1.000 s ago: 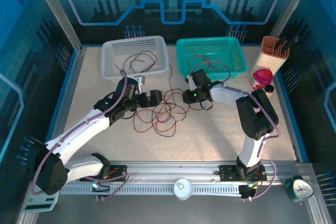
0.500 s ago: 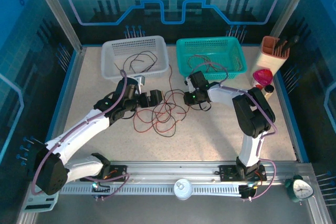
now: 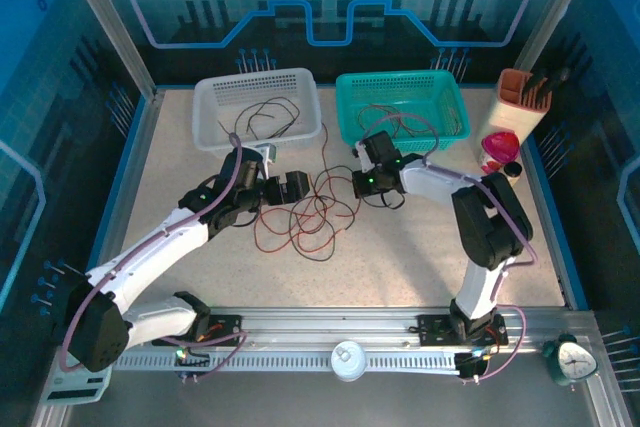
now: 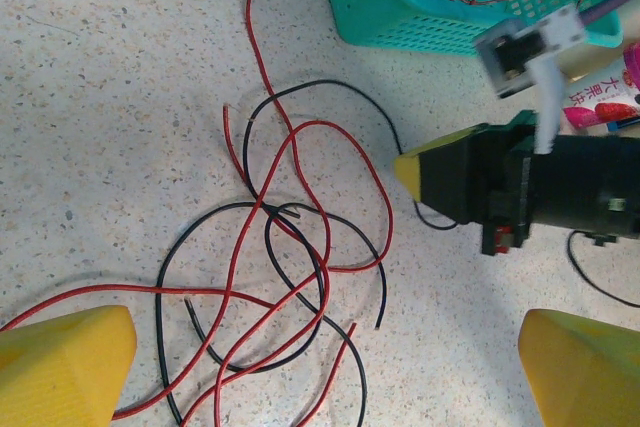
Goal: Untangle the cables
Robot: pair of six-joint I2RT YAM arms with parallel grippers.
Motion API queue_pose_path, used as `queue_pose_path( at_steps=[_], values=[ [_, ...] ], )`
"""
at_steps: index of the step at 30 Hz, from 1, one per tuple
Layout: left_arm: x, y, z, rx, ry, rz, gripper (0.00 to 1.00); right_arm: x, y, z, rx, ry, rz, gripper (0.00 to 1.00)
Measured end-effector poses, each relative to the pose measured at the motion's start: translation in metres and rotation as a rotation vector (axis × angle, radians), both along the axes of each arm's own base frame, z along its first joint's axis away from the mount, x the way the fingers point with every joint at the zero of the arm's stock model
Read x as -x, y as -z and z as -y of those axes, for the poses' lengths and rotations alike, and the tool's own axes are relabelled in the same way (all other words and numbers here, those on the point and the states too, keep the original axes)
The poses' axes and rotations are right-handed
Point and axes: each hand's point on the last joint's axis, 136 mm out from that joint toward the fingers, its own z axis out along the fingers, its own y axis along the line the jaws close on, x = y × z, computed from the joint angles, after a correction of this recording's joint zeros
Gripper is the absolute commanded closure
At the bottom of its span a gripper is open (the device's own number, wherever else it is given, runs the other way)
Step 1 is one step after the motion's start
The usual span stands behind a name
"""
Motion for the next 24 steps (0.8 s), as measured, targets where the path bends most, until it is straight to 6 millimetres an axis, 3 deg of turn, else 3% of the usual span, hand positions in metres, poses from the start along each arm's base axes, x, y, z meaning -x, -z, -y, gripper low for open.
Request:
queue_pose_path(
  at_steps=[11, 17, 19, 24],
  values=[
    [-0.003, -0.005, 0.002, 0.009, 0.003, 0.022, 0.01, 0.010, -0.092, -0.007, -0.125, -0.035, 0.143, 1.00],
    [-0.007, -0.017, 0.004, 0.005, 0.020, 0.064, 0.01, 0.018, -0.180, -0.023, -0.240, -0.093, 0.279, 1.00],
    [-0.011, -0.029, 0.006, 0.010, 0.028, 0.096, 0.01, 0.024, -0.215, -0.029, -0.284, -0.120, 0.338, 1.00],
    [-0.025, -0.057, 0.015, 0.020, 0.049, 0.175, 0.01, 0.039, -0.277, -0.037, -0.356, -0.167, 0.437, 1.00]
  ],
)
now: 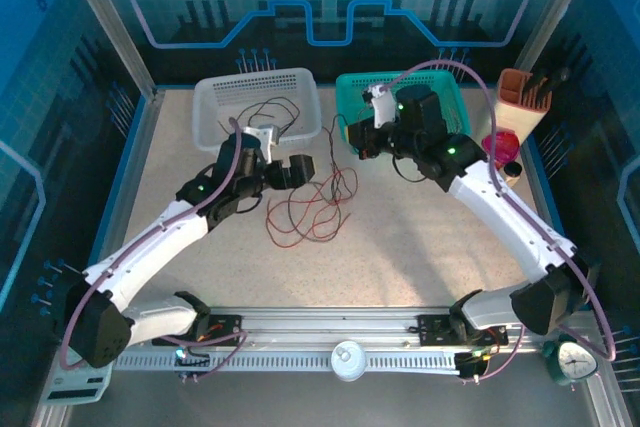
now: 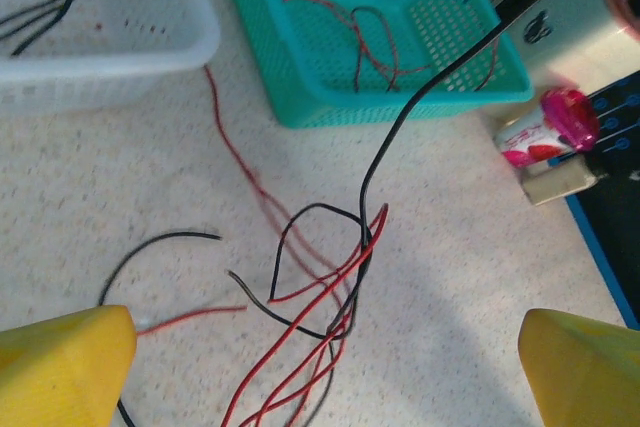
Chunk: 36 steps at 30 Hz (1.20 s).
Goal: Untangle the cables
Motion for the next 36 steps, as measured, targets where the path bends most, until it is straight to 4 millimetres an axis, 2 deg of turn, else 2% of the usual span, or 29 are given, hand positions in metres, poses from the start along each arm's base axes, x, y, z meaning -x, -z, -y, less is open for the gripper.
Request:
queue_pose_path(
  at_steps=[4, 10, 18, 23, 29, 36],
  values=[
    [-0.009, -0.023, 0.007, 0.013, 0.018, 0.059, 0.01, 0.011, -0.036, -0.006, -0.043, -0.037, 0.056, 1.00],
    [-0.015, -0.055, 0.013, 0.036, 0.041, 0.139, 0.01, 0.027, -0.079, -0.015, -0.099, -0.083, 0.124, 1.00],
    [-0.017, -0.094, 0.024, 0.089, 0.084, 0.217, 0.01, 0.047, -0.130, -0.022, -0.167, -0.128, 0.210, 1.00],
    [-0.015, -0.112, 0.033, 0.118, 0.113, 0.256, 0.03, 0.057, -0.152, -0.024, -0.200, -0.151, 0.248, 1.00],
    [-0.012, -0.117, 0.043, 0.132, 0.147, 0.266, 0.17, 0.065, -0.167, -0.026, -0.231, -0.171, 0.266, 1.00],
    [-0.016, -0.108, 0.057, 0.128, 0.170, 0.249, 0.39, 0.074, -0.188, -0.025, -0.276, -0.191, 0.293, 1.00]
  ],
)
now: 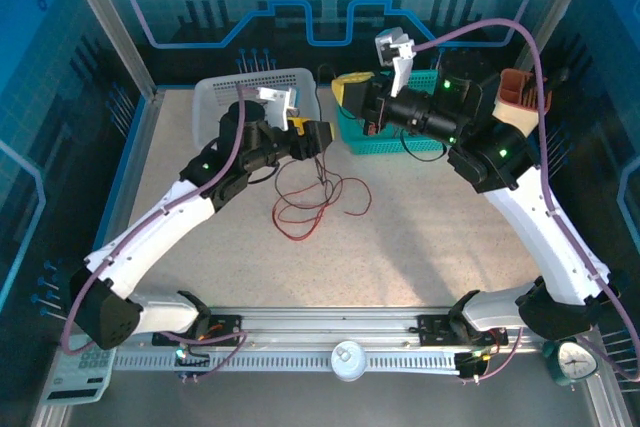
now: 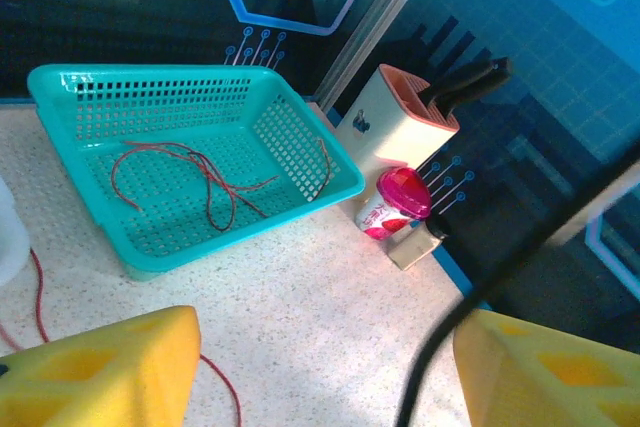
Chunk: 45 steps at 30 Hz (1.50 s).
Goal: Untangle the cables
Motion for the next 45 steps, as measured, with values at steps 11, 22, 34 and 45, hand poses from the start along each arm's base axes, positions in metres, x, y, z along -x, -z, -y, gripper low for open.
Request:
queue_pose_path(
  at_steps=[11, 22, 34, 45],
  values=[
    [-0.004, 0.003, 0.006, 0.011, 0.003, -0.002, 0.89, 0.003, -0.012, 0.003, -0.022, 0.007, 0.025, 1.00],
    [-0.002, -0.013, 0.004, 0.041, -0.001, 0.014, 1.00, -0.016, 0.076, 0.018, 0.068, 0.101, -0.111, 1.00],
    [0.006, -0.065, -0.001, 0.106, -0.001, 0.105, 1.00, -0.026, 0.161, 0.031, 0.127, 0.136, -0.274, 0.42],
    [0.010, -0.098, -0.004, 0.142, 0.000, 0.161, 1.00, -0.026, 0.238, 0.047, 0.168, 0.129, -0.381, 0.24]
  ],
)
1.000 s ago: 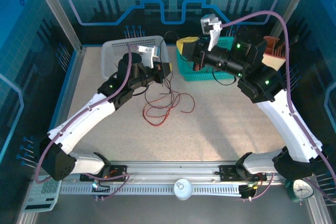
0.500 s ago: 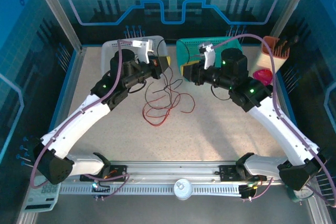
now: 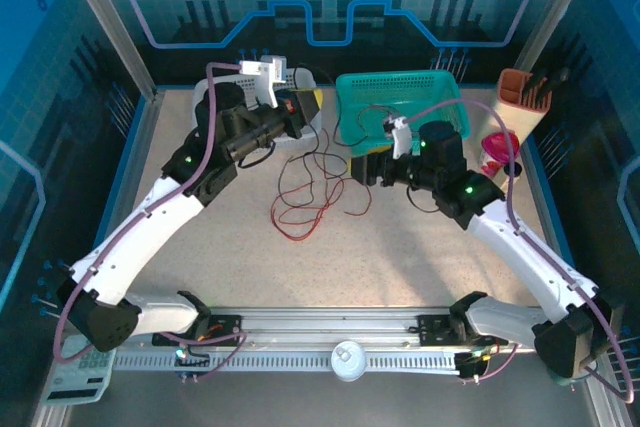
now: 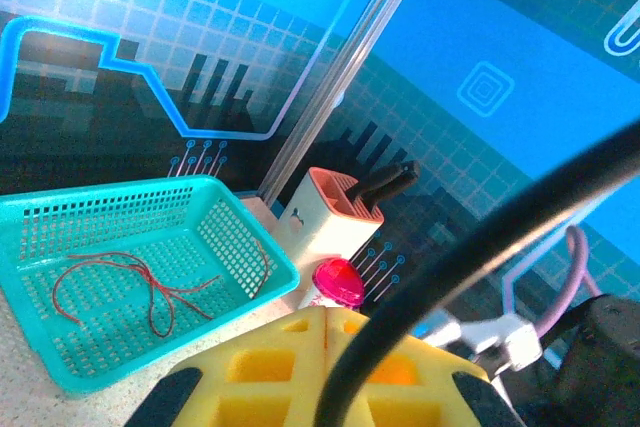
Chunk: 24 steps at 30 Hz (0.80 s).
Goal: Untangle the cables
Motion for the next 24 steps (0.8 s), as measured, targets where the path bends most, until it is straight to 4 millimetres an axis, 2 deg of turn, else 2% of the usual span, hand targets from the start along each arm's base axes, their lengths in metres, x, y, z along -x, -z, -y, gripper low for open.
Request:
queue_pose_path(
  at_steps=[4, 8, 17, 24],
  values=[
    [0.001, -0.005, 0.000, 0.004, 0.000, 0.006, 1.00, 0.008, 0.017, -0.006, 0.010, -0.052, -0.013, 0.21],
    [0.002, -0.013, -0.001, 0.013, 0.000, 0.020, 1.00, 0.011, 0.013, -0.016, -0.005, -0.099, 0.018, 0.20],
    [0.001, -0.017, -0.001, 0.017, 0.000, 0.026, 1.00, 0.001, 0.033, -0.042, 0.006, -0.158, -0.027, 0.23],
    [-0.003, -0.021, 0.001, 0.009, -0.003, 0.031, 1.00, -0.002, 0.038, -0.059, -0.017, -0.185, -0.042, 0.25]
  ],
)
